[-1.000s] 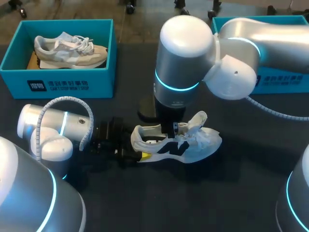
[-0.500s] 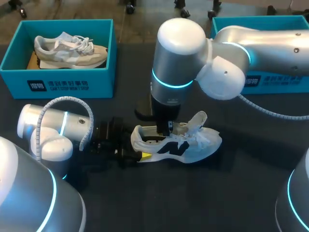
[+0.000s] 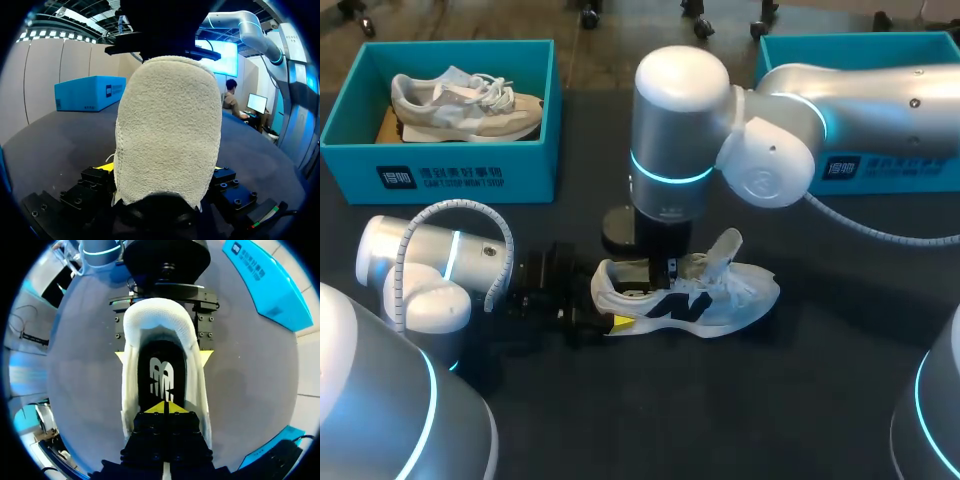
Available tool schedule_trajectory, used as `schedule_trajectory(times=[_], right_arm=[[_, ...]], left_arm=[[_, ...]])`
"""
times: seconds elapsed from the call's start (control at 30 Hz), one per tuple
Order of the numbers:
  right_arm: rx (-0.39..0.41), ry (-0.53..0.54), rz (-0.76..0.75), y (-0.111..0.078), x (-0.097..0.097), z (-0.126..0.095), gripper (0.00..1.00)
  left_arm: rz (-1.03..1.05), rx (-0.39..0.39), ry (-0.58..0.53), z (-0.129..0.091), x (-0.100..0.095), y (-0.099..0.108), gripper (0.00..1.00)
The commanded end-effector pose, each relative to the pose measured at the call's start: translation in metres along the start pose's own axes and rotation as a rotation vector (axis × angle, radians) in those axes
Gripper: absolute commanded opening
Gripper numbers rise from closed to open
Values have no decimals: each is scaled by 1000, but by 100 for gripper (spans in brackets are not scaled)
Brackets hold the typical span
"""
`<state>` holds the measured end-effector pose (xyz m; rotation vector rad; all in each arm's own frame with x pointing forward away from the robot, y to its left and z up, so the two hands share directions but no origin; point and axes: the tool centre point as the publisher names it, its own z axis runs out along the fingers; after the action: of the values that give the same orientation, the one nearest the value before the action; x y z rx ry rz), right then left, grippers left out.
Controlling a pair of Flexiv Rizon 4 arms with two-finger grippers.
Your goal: Take the shoe out of the shoebox, open the shoe tongue, remove and reinsert the insole, then place the shoe into the shoebox
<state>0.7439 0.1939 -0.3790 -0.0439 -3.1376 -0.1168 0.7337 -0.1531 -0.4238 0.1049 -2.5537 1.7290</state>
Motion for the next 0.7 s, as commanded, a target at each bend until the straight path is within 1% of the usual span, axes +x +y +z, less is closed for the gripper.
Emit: schedule_trajectory(times=[0.03, 0.1, 0.17, 0.4, 0.43, 0.5, 0.57, 0.6, 0.67, 0.7], right_arm=[[-13, -14, 27, -11, 10, 5, 0], [-17, -11, 42, -13, 10, 10, 0], [-4, -13, 49, -13, 9, 12, 0], [-19, -80, 68, -10, -1, 13, 0], [-18, -81, 68, -9, -2, 13, 1], [-15, -93, 66, -8, -5, 12, 14], [-15, -97, 65, -7, -6, 12, 22], [-15, -98, 65, -7, -7, 13, 24], [-16, -99, 65, -7, -8, 15, 25], [-16, -101, 65, -7, -9, 15, 29]], left_arm=[[-1, -4, 2, 3, -1, 2, 0], [-1, -4, 2, 3, -1, 2, 0], [-1, -4, 2, 3, -1, 2, 0], [-1, -4, 2, 3, -1, 2, 0], [-1, -4, 2, 3, -1, 2, 0], [-1, -4, 2, 3, -1, 2, 0], [-1, -4, 2, 3, -1, 2, 0], [-1, -4, 2, 3, -1, 2, 0], [-1, -4, 2, 3, -1, 2, 0], [-1, -4, 2, 3, -1, 2, 0]])
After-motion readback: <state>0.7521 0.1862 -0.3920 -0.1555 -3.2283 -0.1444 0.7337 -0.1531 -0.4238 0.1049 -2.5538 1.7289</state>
